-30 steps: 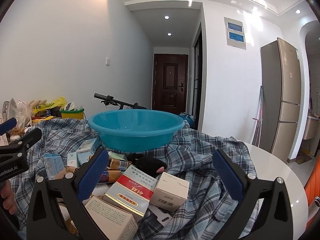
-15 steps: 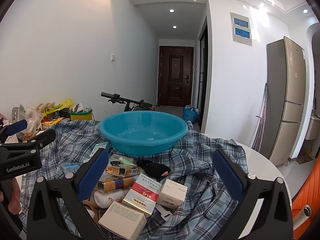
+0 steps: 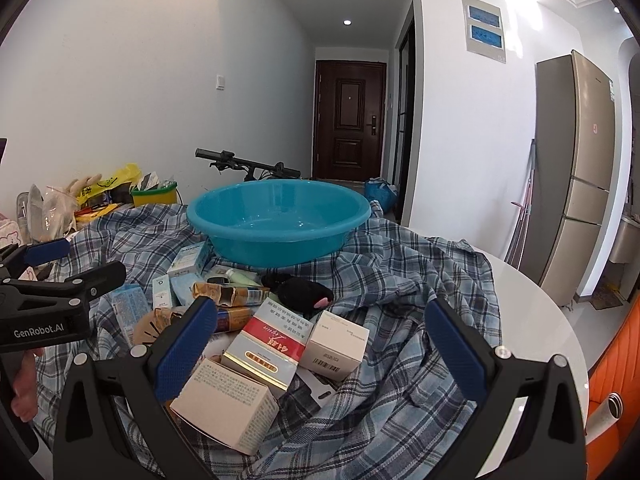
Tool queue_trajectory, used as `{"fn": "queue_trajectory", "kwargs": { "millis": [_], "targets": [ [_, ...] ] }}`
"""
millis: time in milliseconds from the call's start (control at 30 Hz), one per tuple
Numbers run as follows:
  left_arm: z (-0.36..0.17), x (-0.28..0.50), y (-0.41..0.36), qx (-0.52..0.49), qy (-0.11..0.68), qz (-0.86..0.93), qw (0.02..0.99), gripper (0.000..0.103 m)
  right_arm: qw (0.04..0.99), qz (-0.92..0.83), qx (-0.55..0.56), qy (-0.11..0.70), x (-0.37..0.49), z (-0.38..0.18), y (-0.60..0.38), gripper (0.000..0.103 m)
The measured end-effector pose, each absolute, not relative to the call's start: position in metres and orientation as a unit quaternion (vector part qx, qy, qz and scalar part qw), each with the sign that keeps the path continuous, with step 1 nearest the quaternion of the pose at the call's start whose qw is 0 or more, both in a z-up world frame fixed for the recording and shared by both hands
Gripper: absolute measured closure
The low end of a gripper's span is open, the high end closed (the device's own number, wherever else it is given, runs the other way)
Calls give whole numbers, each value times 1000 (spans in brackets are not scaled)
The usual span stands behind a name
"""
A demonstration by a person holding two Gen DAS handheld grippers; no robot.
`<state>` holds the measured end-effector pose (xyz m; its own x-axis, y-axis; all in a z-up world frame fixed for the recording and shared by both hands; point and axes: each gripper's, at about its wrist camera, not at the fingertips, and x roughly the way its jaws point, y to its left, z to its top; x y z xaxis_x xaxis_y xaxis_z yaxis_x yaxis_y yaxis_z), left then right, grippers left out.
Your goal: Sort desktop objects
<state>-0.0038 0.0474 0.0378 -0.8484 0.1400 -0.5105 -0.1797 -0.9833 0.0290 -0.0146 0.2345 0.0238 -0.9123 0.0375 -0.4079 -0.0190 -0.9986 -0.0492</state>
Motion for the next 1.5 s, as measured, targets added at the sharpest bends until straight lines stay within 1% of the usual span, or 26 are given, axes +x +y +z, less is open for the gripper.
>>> {"fn": "queue_trajectory", "kwargs": {
  "millis": [67, 200, 333, 367, 400, 433, 533, 667, 700, 733, 767, 800, 833, 900, 967, 1067, 1133, 1167, 1200, 1233, 1267, 1367, 1500],
  "targets": [
    [28, -11, 54, -281, 36, 953, 104, 15, 10, 976, -215, -23, -14, 17, 236, 0],
    [13, -19, 66, -312, 31, 937, 155, 21, -7, 974, -227, -14, -14, 6, 242, 4],
    [6, -21, 75, -335, 13, 918, 214, 21, -2, 972, -234, -4, -16, -3, 250, 4],
    [5, -22, 78, -338, 14, 916, 216, 20, 0, 972, -235, 2, -17, -6, 253, 4],
    [3, -24, 82, -341, 19, 915, 214, 16, 2, 971, -237, 8, -18, -7, 255, 4],
    [0, -27, 84, -344, 26, 915, 211, 14, 4, 971, -239, 15, -19, -8, 258, 4],
    [-12, -40, 88, -369, 22, 906, 206, 14, 4, 971, -239, 27, -20, -11, 264, 4],
    [-26, -56, 85, -400, -17, 890, 219, 15, 15, 971, -238, 15, -22, -13, 264, 4],
    [-28, -58, 84, -404, -23, 887, 223, 25, 17, 971, -239, 12, -23, -13, 263, 4],
    [-30, -61, 85, -410, -27, 883, 227, 32, 18, 971, -240, 10, -23, -14, 264, 4],
    [-31, -62, 85, -415, -29, 880, 229, 44, 16, 970, -241, 11, -24, -14, 264, 4],
    [-31, -62, 86, -417, -29, 879, 230, 51, 14, 970, -243, 14, -24, -15, 265, 4],
    [-32, -62, 87, -416, -28, 878, 235, 54, 9, 969, -245, 18, -25, -15, 265, 4],
    [-31, -59, 90, -411, -23, 879, 238, 62, 0, 969, -247, 28, -26, -16, 266, 4],
    [-27, -54, 91, -400, -19, 885, 238, 67, -9, 968, -250, 36, -26, -17, 264, 4],
    [-23, -49, 93, -391, 1, 891, 231, 67, -24, 966, -254, 39, -27, -18, 260, 4],
    [-22, -47, 93, -387, 4, 893, 229, 66, -26, 966, -253, 37, -26, -18, 256, 4],
    [-22, -47, 93, -388, 8, 894, 222, 52, -25, 967, -252, 34, -25, -18, 255, 4],
    [-23, -47, 93, -388, 13, 896, 214, 24, -24, 967, -252, 32, -24, -18, 254, 4],
    [-22, -46, 92, -381, 17, 902, 203, 11, -23, 967, -252, 30, -24, -18, 253, 4],
    [-21, -44, 90, -367, 19, 910, 194, 1, -21, 967, -252, 29, -24, -18, 253, 4],
    [-16, -40, 83, -347, 5, 917, 197, 1, -19, 968, -250, 29, -23, -19, 254, 4],
    [-21, -51, 84, -372, -12, 903, 213, 1, -13, 968, -250, 28, -24, -19, 256, 4]
  ]
}}
